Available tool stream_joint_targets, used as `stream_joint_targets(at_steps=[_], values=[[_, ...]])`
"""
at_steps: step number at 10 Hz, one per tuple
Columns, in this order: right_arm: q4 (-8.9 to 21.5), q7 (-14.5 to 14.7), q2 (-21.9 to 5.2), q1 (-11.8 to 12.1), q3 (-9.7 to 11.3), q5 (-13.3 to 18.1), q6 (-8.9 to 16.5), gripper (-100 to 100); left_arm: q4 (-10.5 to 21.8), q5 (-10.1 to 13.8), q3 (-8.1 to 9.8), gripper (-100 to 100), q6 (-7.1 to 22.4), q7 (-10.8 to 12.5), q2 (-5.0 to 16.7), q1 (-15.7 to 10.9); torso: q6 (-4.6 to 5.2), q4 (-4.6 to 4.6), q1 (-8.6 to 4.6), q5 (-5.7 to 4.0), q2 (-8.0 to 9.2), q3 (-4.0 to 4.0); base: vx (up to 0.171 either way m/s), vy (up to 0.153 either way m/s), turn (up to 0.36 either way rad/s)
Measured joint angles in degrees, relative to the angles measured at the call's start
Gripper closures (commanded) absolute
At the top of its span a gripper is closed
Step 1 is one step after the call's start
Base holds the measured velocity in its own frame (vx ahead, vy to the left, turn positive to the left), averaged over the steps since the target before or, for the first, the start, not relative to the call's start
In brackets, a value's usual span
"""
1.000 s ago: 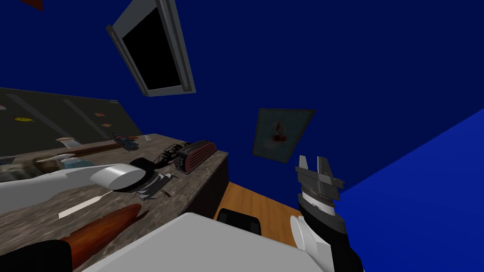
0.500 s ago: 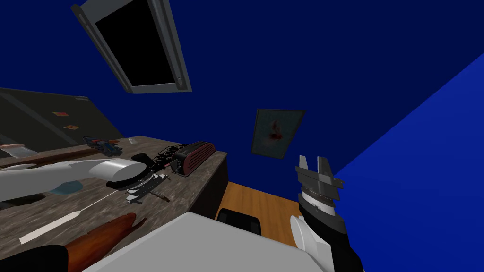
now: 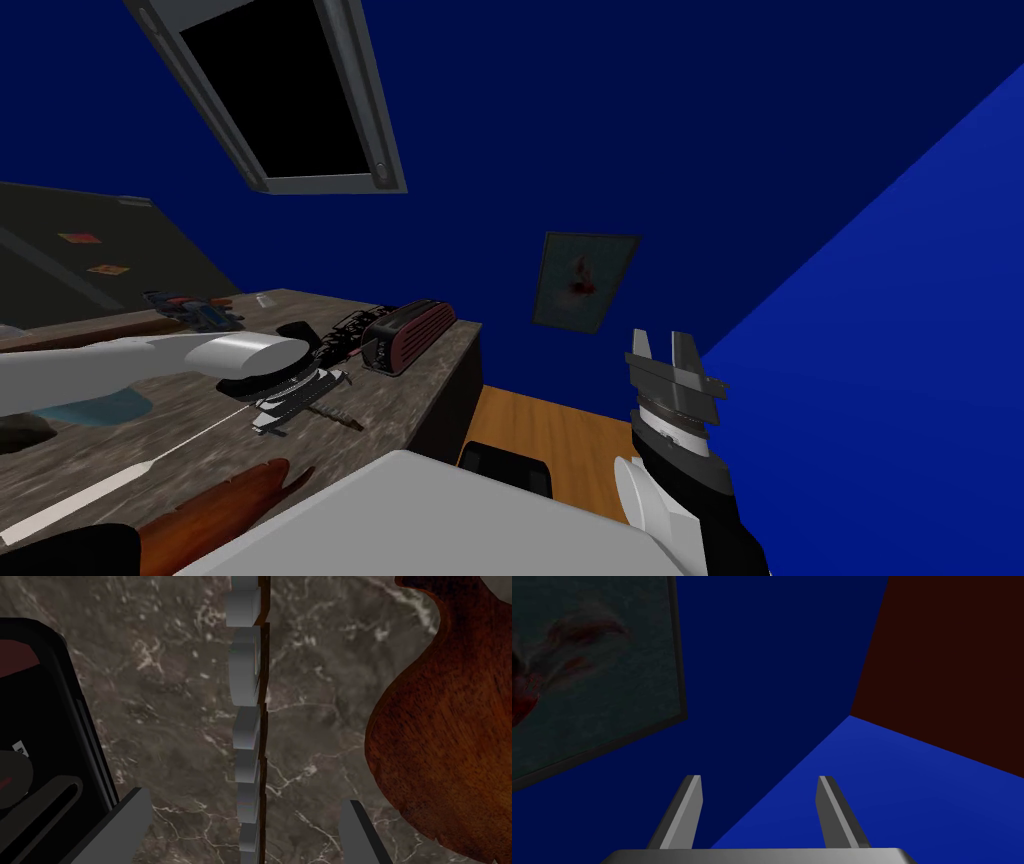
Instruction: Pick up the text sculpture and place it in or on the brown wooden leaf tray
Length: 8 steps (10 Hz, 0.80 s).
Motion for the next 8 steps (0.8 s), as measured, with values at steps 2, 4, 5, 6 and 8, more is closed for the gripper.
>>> stream_joint_targets(at_steps=[2, 4, 5, 6, 8], values=[[0.0, 0.0, 0.0, 0.0, 0.0, 0.0, 0.0, 0, 0.1, -1.2, -1.69, -100, -1.2, -0.5, -1.9, -0.1, 0.00, -0.03, -0.06, -0.01, -0.13, -0.07, 0.037, -0.005, -0.067], [0.0, 0.0, 0.0, 0.0, 0.0, 0.0, 0.0, 0, 0.1, -2.4, -3.42, -100, -2.8, -0.8, -3.5, -0.1, 0.00, -0.03, -0.08, -0.02, -0.14, -0.08, 0.021, -0.004, -0.037], [0.0, 0.0, 0.0, 0.0, 0.0, 0.0, 0.0, 0, 0.0, -2.5, -3.36, 100, -2.7, -0.7, -3.6, -0.1, 0.01, -0.03, -0.08, -0.03, -0.10, -0.06, 0.000, 0.000, 0.000], [0.0, 0.0, 0.0, 0.0, 0.0, 0.0, 0.0, 0, 0.0, -2.5, -3.36, 100, -2.8, -0.7, -3.6, -0.1, 0.00, -0.02, -0.07, -0.02, -0.06, -0.04, -0.001, 0.000, 0.013], [0.0, 0.0, 0.0, 0.0, 0.0, 0.0, 0.0, 0, 0.0, -2.5, -3.42, 100, -2.7, -0.7, -3.6, -0.1, 0.05, 0.01, -0.05, -0.01, -0.05, -0.02, 0.000, 0.000, 0.000]])
